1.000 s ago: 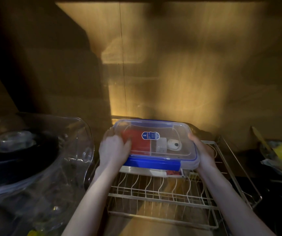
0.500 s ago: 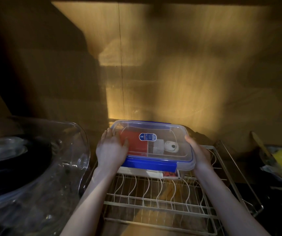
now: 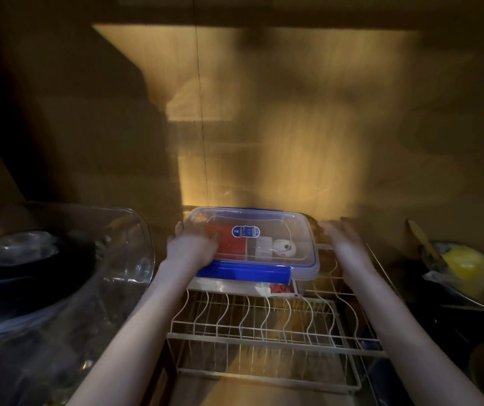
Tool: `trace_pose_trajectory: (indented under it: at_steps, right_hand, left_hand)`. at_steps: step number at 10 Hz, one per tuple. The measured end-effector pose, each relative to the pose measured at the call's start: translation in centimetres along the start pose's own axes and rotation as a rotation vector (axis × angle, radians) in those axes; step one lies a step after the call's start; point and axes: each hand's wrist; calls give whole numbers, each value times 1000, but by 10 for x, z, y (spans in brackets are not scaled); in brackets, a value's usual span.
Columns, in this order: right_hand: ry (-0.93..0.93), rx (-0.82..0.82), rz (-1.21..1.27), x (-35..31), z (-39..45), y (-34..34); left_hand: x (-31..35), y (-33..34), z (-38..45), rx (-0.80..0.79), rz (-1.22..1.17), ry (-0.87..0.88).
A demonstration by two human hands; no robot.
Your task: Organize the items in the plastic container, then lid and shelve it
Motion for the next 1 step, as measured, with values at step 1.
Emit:
trace_pose_trajectory:
  at_steps: [1]
  right_hand:
    - [-373, 71, 261, -33, -41, -21]
  left_hand:
    - [15, -28, -5, -32, -111, 85]
Point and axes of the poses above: each hand's wrist, its own z-axis towards the middle knuckle, its own y-axis out of the palm, x = y × z, and after that the axes turned 3 degrees about -y, right-handed
